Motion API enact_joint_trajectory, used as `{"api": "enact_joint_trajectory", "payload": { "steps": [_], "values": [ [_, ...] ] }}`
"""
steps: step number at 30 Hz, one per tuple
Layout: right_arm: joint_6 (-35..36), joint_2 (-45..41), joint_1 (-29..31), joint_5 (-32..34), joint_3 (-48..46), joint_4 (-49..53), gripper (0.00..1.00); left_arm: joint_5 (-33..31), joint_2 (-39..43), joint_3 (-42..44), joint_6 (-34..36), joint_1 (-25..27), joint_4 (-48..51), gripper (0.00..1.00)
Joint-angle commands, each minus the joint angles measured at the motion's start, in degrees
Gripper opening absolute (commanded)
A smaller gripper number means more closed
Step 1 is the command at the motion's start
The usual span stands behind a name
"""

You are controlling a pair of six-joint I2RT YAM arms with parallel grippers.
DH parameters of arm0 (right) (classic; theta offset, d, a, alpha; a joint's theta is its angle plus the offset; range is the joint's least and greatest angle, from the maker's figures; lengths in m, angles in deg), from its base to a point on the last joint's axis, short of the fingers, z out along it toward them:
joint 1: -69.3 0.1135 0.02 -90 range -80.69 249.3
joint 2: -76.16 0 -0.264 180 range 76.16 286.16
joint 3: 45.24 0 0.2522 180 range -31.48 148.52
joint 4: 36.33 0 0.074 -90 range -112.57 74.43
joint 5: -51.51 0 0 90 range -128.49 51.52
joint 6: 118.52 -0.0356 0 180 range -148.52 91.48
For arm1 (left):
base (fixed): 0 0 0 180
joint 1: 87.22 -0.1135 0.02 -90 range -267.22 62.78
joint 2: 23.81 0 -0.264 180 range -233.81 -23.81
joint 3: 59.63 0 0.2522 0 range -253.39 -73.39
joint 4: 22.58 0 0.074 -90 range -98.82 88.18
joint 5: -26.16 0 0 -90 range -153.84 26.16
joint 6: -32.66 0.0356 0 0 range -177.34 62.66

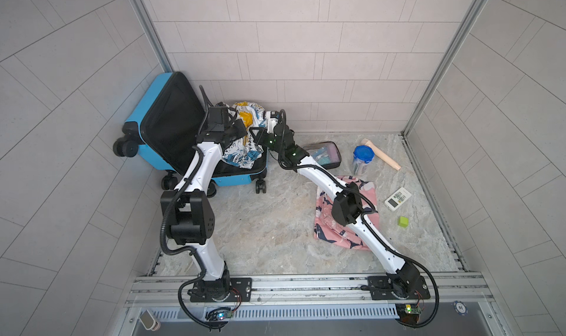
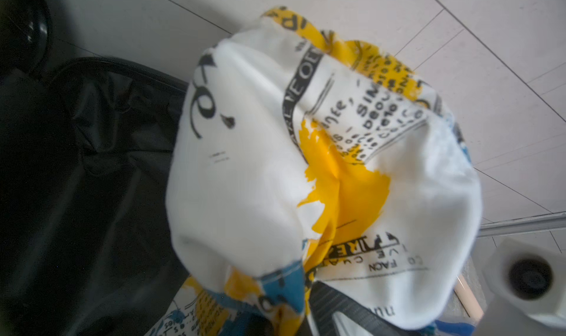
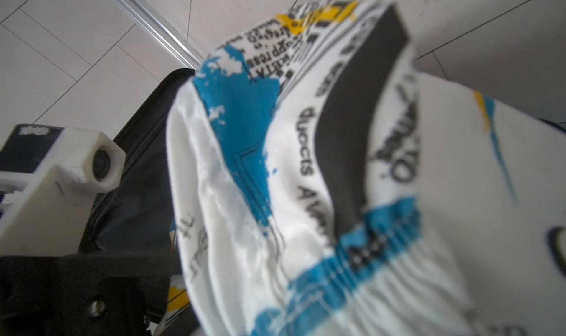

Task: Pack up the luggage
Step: 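Lower the garment into the suitcase and open both grippers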

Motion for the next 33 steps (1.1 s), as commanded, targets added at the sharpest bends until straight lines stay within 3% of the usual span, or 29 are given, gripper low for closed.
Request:
{"api": "enact_joint_trajectory", "payload": {
  "steps": [1, 3, 9, 11, 14, 17, 19, 23, 25, 28, 30, 33],
  "values": [
    [0.37, 1.47, 0.00, 5.72, 2.04, -4.15, 0.00, 2.06, -2.87, -0.20, -2.20, -1.89, -3.59, 0.00],
    [0.40, 2.29, -0.25, 6.20, 2.04, -3.87, 0.05, 2.50, -4.57, 0.65, -2.93, -2.92, -4.93, 0.00],
    [1.25, 2.62, -1.11, 4.20, 2.04, -0.91, 0.40, 3.79, -11.93, -0.62, -4.72, -5.86, -6.57, 0.00],
    [1.53, 1.86, -1.49, 2.64, 2.04, 0.63, 0.45, 4.04, -14.99, -2.54, -4.59, -6.79, -5.61, 0.00],
    [3.17, 0.22, -1.62, 0.84, 1.98, 2.94, 0.61, 3.51, -19.00, -6.25, -3.42, -7.94, -2.35, 0.00],
    [4.45, -2.04, -1.95, -0.30, 1.70, 5.25, 0.69, 2.57, -21.79, -9.74, -1.99, -8.79, 0.98, 0.00],
    [4.47, -3.34, -2.29, -1.54, 1.51, 6.05, 0.82, 2.01, -23.12, -11.75, -1.13, -9.29, 2.93, 0.00],
    [7.44, -6.39, -2.48, -3.15, 1.43, 10.38, 0.84, 0.88, -24.95, -15.46, 0.68, -9.77, 7.07, 0.01],
    [8.68, -7.79, -2.48, -3.81, 1.14, 12.49, 0.83, -0.39, -25.17, -16.69, 1.18, -9.75, 8.78, 0.14],
    [10.89, -10.09, -2.43, -4.86, 1.07, 16.52, 0.80, -2.68, -24.18, -16.58, 1.46, -9.84, 10.02, 0.44],
    [12.76, -11.70, -2.48, -5.56, 1.07, 19.77, 0.79, -3.90, -23.03, -15.86, 1.42, -9.85, 10.20, 0.55],
    [15.52, -14.25, -2.37, -6.56, 1.01, 25.35, 0.77, -6.15, -20.96, -14.75, 1.14, -9.84, 10.89, 0.60]
  ]
}}
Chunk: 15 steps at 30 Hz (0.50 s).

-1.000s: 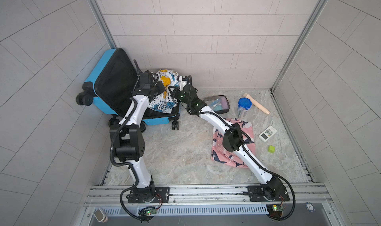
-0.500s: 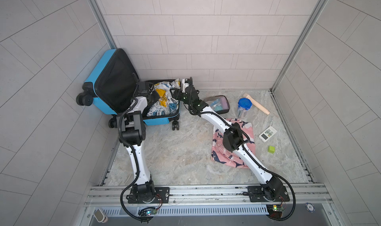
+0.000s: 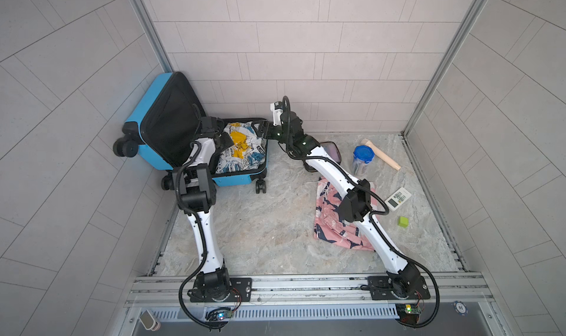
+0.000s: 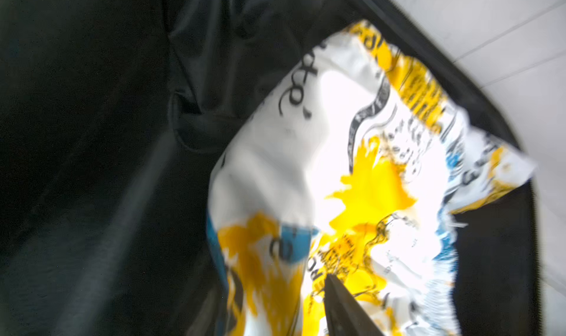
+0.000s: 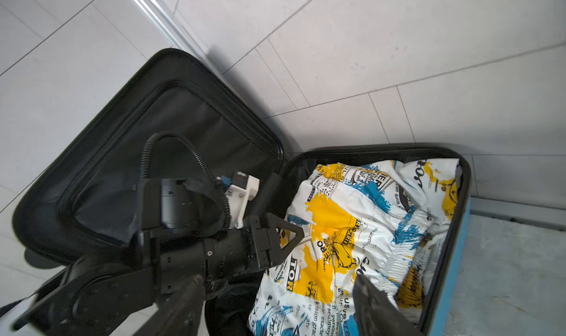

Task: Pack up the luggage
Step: 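Lower the garment into the suitcase and open both grippers, then move both grippers back to the pink shark-print shorts and grasp them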

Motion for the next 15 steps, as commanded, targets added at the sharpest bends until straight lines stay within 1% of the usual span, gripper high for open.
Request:
{"api": "enact_joint_trajectory", "payload": {
  "steps": [1, 3, 6, 10, 12, 15],
  "values": [
    [5.25, -5.47, 0.20, -2.14, 0.86, 8.58, 0.75, -3.87, 4.55, 0.91, 0.30, -0.44, 2.51, 0.60],
    [7.74, -7.60, 0.26, -2.11, 0.78, 13.42, 0.73, -4.98, 6.15, 1.88, 0.00, -0.36, 2.79, 0.60],
    [11.40, -11.06, 0.34, -0.28, 0.27, 21.40, 0.73, -6.56, 9.53, 3.97, -0.40, -0.32, 2.77, 0.61],
    [17.10, -17.29, 0.37, 2.50, -4.06, 30.63, 0.73, -8.26, 15.43, 6.90, -0.10, 0.23, 2.78, 0.60],
    [18.45, -21.02, 0.45, 4.36, -9.01, 33.40, 0.73, -9.10, 19.01, 8.78, 0.36, 0.85, 2.72, 0.61],
    [19.39, -29.26, 0.41, 7.69, -22.20, 32.64, 0.72, -10.08, 25.39, 13.14, 0.72, 2.40, 1.69, 0.60]
  ]
}}
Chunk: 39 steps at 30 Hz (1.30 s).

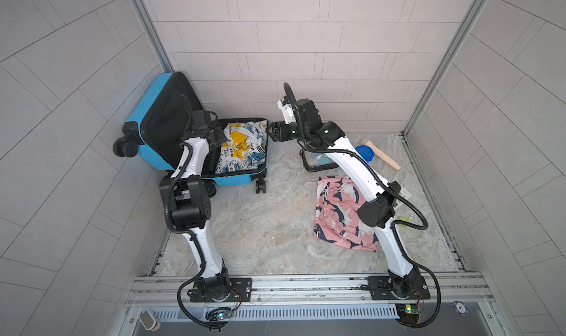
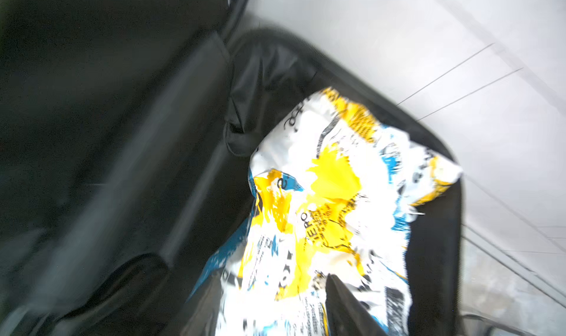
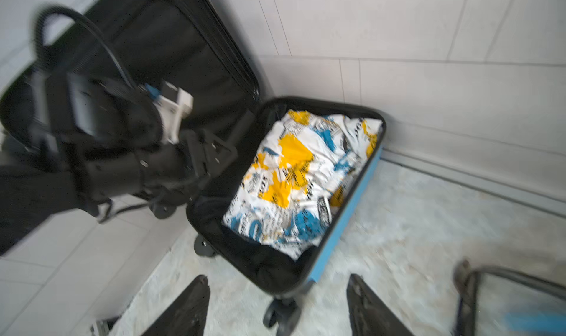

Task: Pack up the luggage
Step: 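Move both grippers back to the pink shark-print shorts and grasp them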

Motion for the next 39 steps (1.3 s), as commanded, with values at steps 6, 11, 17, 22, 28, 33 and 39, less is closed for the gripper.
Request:
{"api": "enact_joint_trajectory", "payload": {
  "steps": [6, 11, 17, 22, 28, 33, 39],
  "values": [
    [2.18, -24.50, -0.69, 10.98, -37.98, -3.93, 0.74, -2.31, 20.68, 15.54, 0.41, 7.07, -5.49, 0.60],
    [0.20, -36.47, -2.51, 13.23, -57.15, -5.81, 0.79, -1.50, 30.87, 24.14, 1.75, 14.65, -7.00, 0.63],
    [-3.04, -46.92, -5.43, 14.57, -78.67, -6.59, 0.81, -3.75, 40.22, 36.82, -1.23, 28.04, -6.21, 0.65],
    [-6.59, -51.77, -7.90, 13.62, -92.16, -9.45, 0.82, -5.96, 44.60, 49.41, -10.78, 39.08, -7.15, 0.66],
    [-10.65, -53.14, -7.71, 9.55, -101.60, -14.08, 0.81, -5.91, 47.09, 66.60, -28.01, 49.06, -18.28, 0.65],
    [-13.62, -53.18, -5.43, 7.30, -106.01, -16.86, 0.80, -6.37, 49.79, 73.65, -34.62, 52.56, -22.54, 0.66],
    [-17.73, -51.62, -0.39, 6.42, -108.04, -19.87, 0.81, -6.94, 52.59, 74.51, -35.17, 53.75, -21.03, 0.68]
  ]
}}
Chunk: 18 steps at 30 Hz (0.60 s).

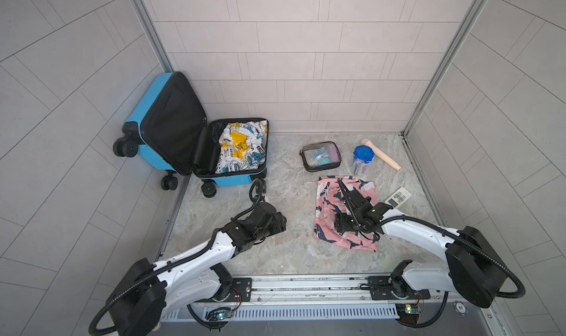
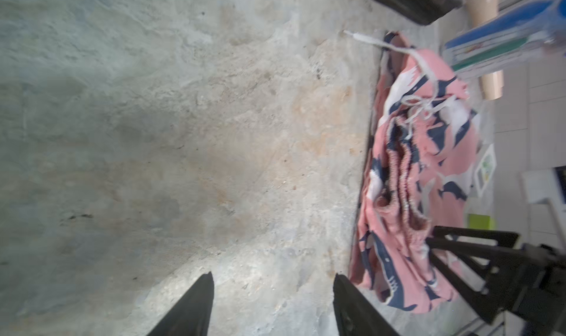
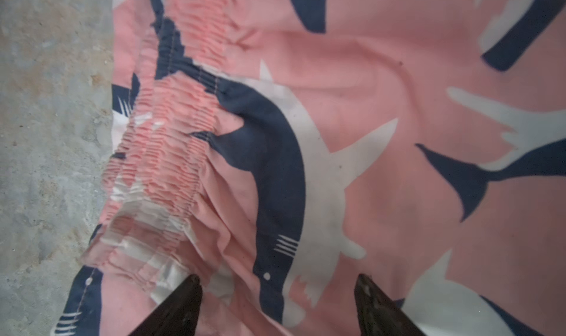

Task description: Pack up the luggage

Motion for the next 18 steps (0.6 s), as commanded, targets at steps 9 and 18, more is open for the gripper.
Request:
{"api": "enact_joint_trajectory", "payload": {
  "steps": [9, 18],
  "values": [
    [-9.35, 12.04, 10.83, -4.87, 6.09, -10.09, 0.80, -5.66, 6.18, 2.58, -4.74, 0.34, 1.35, 0.72],
    [-11.03, 23.48, 14.17, -9.51, 22.14, -13.29, 0.80, -8.78, 17.17, 6.26, -9.58, 0.16, 7.82, 0.79]
  ]
}}
